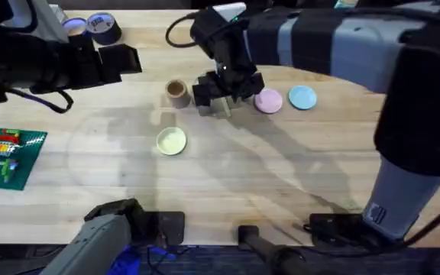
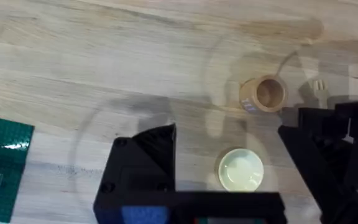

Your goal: Pick up a utensil and set it on the pink plate, then put the other utensil in the container.

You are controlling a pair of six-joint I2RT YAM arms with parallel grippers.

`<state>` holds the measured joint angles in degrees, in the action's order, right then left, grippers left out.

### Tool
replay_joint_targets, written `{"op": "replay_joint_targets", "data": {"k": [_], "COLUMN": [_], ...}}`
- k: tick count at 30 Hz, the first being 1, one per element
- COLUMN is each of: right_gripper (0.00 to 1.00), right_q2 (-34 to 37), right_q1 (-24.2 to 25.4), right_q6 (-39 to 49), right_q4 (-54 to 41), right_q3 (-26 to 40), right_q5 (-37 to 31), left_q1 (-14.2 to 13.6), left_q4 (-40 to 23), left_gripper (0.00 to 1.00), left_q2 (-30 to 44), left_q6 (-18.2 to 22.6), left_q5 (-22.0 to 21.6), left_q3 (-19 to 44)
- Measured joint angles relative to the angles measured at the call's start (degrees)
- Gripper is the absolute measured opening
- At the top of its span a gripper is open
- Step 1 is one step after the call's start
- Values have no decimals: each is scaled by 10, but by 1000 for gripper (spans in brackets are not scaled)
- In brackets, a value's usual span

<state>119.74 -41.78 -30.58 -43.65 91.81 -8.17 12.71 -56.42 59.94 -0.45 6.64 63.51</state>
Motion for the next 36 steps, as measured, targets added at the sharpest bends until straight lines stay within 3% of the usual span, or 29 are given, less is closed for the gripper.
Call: {"op": "replay_joint_targets", "data": {"k": [6,16,21,28,36], "right_gripper": [950,428,287,135,91], "right_q2": [5,13,13,13,13], "right_q1": [-1,0,0,0,1], "right_q6": [-5,-8,-11,-13,-14], "right_q4": [3,4,5,6,6], "right_q3": [3,12,12,12,12], "right_q5": [-6,-16,-19,-20,-22], "left_q1": [0,0,0,0,0], "left_q4": [0,0,0,0,0], "left_gripper": [994,993,993,994,993], "left_q2": [0,0,0,0,0], "left_q6": [0,0,0,0,0], "left_q5": [0,0,0,0,0], "left_q3": [0,0,0,0,0]}}
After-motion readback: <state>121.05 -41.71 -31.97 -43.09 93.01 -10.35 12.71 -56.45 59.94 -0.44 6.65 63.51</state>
